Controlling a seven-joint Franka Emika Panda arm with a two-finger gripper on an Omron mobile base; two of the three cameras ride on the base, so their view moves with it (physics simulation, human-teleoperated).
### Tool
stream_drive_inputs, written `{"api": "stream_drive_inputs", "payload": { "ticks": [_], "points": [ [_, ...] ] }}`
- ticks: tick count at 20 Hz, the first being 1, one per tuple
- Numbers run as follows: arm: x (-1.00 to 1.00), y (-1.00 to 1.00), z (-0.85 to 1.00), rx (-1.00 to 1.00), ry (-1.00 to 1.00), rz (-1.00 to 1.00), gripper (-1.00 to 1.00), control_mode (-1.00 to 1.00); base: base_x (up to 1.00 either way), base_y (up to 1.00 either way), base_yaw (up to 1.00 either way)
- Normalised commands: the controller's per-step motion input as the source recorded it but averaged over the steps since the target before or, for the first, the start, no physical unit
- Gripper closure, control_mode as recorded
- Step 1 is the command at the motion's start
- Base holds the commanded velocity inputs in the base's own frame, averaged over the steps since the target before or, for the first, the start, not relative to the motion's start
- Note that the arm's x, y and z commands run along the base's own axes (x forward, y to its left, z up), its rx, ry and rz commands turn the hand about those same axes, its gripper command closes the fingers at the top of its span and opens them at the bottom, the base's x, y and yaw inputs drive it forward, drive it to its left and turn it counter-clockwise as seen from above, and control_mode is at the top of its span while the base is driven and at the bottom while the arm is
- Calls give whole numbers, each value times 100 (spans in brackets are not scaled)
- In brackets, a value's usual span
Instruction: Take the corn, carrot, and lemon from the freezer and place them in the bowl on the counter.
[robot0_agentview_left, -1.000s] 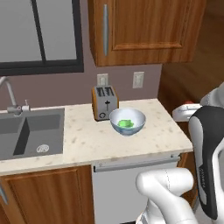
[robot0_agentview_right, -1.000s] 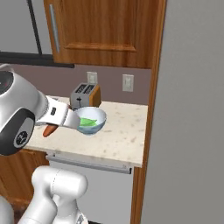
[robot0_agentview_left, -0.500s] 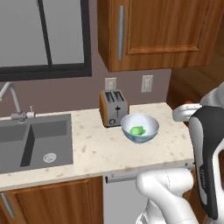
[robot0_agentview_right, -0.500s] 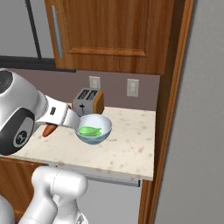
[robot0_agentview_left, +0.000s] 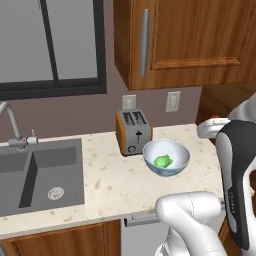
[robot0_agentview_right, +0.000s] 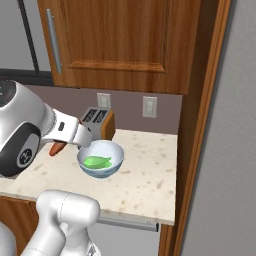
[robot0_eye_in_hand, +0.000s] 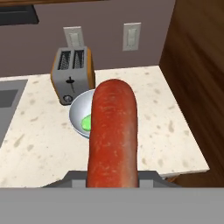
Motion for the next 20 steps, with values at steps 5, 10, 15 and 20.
{"api": "stream_drive_inputs", "payload": {
  "ticks": [5,10,15,20],
  "points": [
    [10,2,-3,0,0,0,100,-100,28,9,0],
    [67,19,-28,0,5,0,100,-100,0,0,0],
    [61,16,-46,0,6,0,100,-100,0,0,0],
    [50,2,-48,0,6,2,100,-100,0,0,0]
  ]
}}
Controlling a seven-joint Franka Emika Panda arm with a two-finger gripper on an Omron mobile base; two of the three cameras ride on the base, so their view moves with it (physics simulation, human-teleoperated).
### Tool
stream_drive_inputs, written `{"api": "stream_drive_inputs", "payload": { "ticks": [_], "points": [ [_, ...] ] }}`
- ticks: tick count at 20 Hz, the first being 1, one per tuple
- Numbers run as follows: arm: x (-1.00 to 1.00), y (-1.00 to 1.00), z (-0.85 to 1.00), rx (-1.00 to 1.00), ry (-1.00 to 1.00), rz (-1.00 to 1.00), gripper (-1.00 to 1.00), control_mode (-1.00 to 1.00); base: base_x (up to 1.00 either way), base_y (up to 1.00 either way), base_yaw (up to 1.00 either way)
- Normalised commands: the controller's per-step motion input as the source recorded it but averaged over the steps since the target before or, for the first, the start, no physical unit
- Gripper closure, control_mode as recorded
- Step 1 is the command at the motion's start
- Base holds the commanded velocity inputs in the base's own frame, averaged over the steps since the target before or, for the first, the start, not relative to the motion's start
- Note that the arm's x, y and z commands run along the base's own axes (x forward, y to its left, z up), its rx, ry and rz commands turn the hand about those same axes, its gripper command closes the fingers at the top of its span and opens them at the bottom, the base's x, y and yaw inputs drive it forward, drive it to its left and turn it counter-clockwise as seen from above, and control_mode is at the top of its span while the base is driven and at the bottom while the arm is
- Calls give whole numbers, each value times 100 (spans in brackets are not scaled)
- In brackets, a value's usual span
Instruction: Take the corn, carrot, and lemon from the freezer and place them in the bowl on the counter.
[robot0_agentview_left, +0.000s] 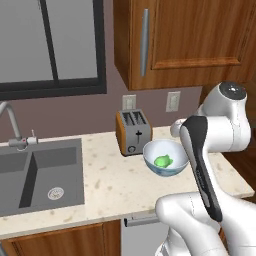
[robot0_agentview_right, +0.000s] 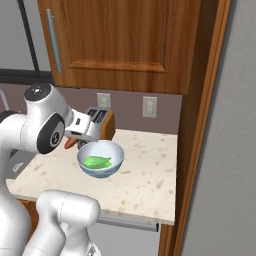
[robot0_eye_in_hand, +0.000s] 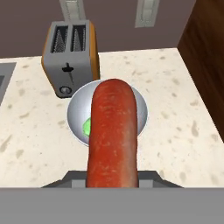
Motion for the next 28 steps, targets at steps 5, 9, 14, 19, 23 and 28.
{"api": "stream_drive_inputs", "payload": {
  "ticks": [5,9,14,19,23,28],
  "points": [
    [47,0,-36,0,1,3,100,-100,0,0,0],
    [52,0,-29,0,0,3,100,-100,0,0,0],
    [37,0,-38,0,2,3,100,-100,0,0,0],
    [9,0,-44,0,2,3,100,-100,0,0,0],
    [0,0,-41,0,0,1,100,-100,0,0,0],
    [8,0,-32,0,0,1,100,-100,0,0,0]
  ]
}}
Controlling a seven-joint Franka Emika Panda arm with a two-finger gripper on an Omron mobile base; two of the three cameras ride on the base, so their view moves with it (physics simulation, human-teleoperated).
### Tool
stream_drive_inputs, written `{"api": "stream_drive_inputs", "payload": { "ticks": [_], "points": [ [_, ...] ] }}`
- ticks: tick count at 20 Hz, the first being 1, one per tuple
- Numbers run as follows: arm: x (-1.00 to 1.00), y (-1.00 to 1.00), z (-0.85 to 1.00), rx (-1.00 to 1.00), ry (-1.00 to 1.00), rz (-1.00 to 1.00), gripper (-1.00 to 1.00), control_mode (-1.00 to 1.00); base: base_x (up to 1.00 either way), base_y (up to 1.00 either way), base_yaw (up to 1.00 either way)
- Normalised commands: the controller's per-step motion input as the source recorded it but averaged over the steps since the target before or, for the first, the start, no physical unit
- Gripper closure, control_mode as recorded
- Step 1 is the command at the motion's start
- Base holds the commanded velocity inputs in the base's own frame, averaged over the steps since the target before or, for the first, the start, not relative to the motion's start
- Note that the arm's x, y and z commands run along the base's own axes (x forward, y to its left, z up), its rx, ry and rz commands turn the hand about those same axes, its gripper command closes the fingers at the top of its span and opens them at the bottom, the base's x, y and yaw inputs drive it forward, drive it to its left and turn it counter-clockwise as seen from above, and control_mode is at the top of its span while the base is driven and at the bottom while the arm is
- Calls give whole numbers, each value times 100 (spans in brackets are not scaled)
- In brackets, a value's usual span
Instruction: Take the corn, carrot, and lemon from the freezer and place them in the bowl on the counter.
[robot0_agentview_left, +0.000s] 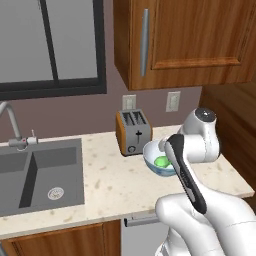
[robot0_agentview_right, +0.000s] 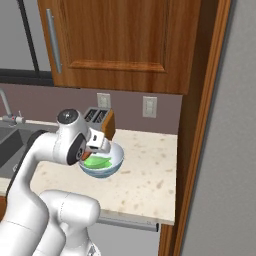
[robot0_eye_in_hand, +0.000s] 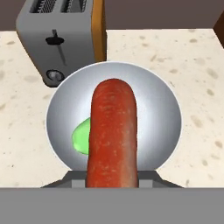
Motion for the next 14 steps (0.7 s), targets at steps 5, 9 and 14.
{"api": "stream_drive_inputs", "payload": {
  "ticks": [5,9,14],
  "points": [
    [24,0,-30,0,0,0,100,-100,0,0,0],
    [25,-11,-19,0,0,0,100,-100,0,0,0],
    [16,-21,-10,0,0,0,100,-100,0,0,0]
  ]
}}
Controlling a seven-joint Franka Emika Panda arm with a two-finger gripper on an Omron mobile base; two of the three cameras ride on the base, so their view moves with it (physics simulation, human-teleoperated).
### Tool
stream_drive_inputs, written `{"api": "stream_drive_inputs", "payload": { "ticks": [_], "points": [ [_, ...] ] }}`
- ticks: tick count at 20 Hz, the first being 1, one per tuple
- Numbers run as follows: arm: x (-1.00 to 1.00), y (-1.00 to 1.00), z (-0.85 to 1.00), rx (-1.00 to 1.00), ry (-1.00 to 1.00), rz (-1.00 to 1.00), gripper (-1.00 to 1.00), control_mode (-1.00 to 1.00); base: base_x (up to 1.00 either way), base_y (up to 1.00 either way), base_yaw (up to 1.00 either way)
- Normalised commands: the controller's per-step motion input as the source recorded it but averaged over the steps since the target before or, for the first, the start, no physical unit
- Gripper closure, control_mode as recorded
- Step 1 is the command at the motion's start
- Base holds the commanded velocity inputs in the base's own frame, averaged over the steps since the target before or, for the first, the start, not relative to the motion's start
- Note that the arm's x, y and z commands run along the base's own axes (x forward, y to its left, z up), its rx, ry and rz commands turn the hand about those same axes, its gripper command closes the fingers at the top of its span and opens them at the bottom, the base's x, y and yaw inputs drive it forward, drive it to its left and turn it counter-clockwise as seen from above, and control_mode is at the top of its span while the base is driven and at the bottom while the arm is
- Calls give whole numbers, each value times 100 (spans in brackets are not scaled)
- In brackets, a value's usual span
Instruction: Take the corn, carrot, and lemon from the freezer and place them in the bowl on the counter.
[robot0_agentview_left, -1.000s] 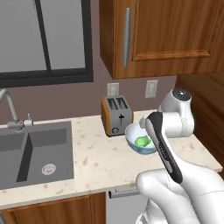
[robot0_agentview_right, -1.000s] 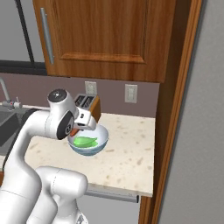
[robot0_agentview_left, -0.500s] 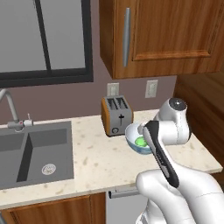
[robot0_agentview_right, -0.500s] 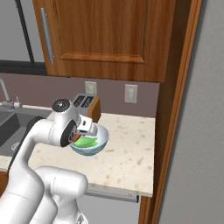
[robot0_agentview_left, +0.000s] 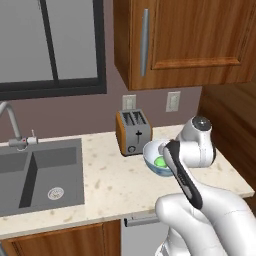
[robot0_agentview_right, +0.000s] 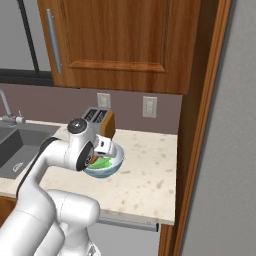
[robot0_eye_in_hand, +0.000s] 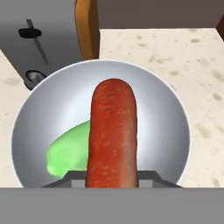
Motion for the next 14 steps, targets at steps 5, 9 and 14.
{"api": "stream_drive_inputs", "payload": {
  "ticks": [5,9,14],
  "points": [
    [5,-17,-11,0,0,0,100,-100,0,0,0],
    [9,-9,-14,0,0,0,100,-100,0,0,0],
    [17,-8,-9,0,0,0,-100,-100,0,0,0]
  ]
}}
